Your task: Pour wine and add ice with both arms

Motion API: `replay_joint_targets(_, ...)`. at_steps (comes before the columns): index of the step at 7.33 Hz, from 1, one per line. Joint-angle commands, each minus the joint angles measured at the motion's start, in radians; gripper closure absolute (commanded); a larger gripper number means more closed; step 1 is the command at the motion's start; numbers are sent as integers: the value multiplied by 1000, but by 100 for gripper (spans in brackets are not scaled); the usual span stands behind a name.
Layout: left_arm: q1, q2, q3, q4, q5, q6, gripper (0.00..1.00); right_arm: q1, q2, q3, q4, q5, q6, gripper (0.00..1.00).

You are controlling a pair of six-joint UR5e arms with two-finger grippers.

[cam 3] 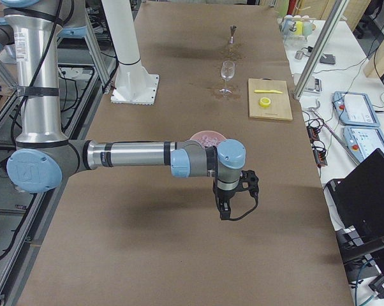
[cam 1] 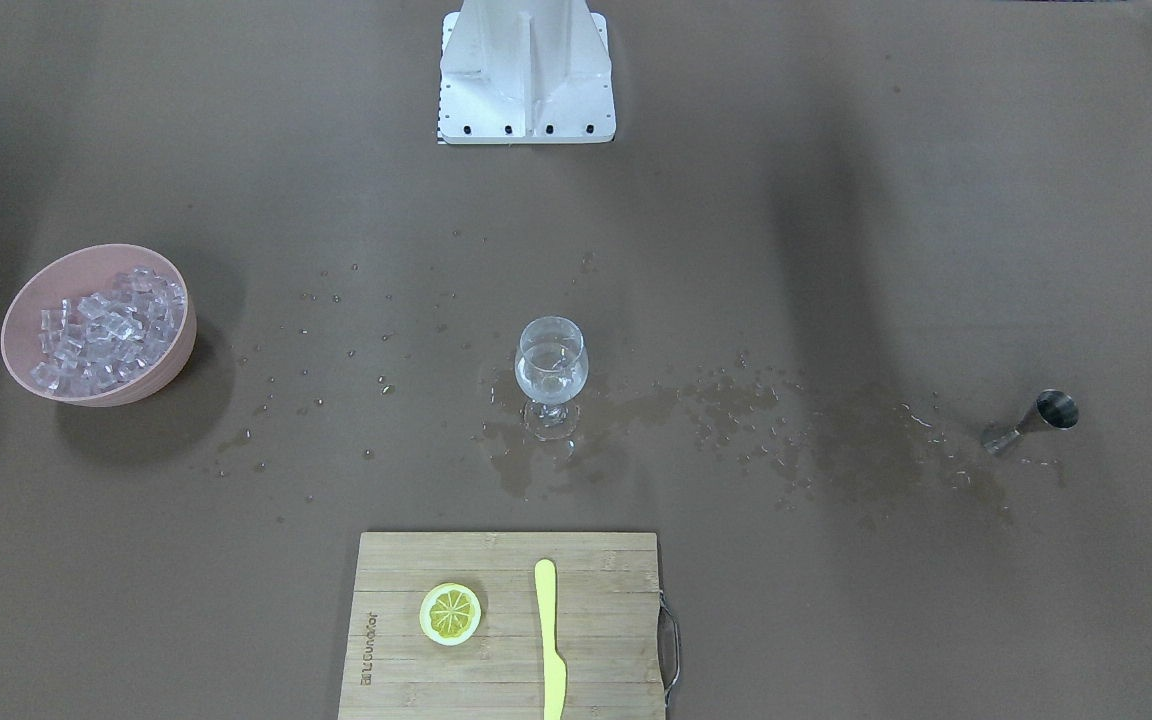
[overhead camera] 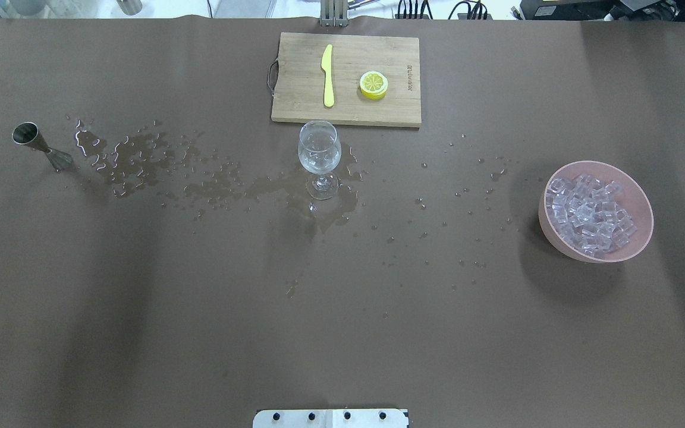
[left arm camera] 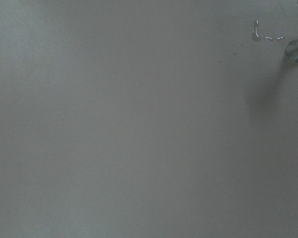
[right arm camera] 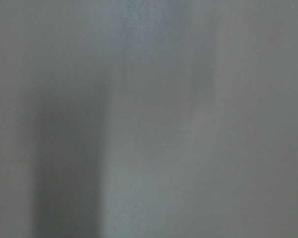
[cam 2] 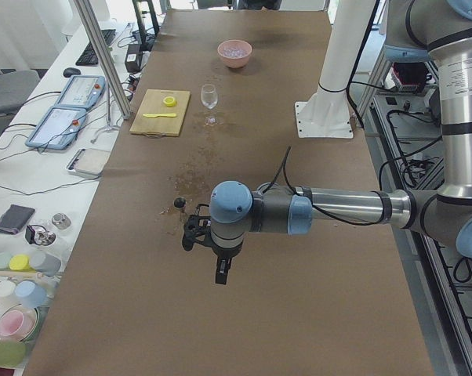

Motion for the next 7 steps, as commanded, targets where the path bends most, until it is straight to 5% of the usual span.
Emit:
replay_joint_targets(1, 0, 2, -9, 0, -1, 0, 2, -5, 1, 4, 1, -41, -5, 0)
replay_joint_targets(5, -2, 4, -22, 2, -8, -5, 2, -5, 11, 119, 10, -42, 4, 0)
replay_joint_targets(7, -6, 1, -51, -2, -11, -5, 2, -6, 11, 97, 47, -36, 4, 0)
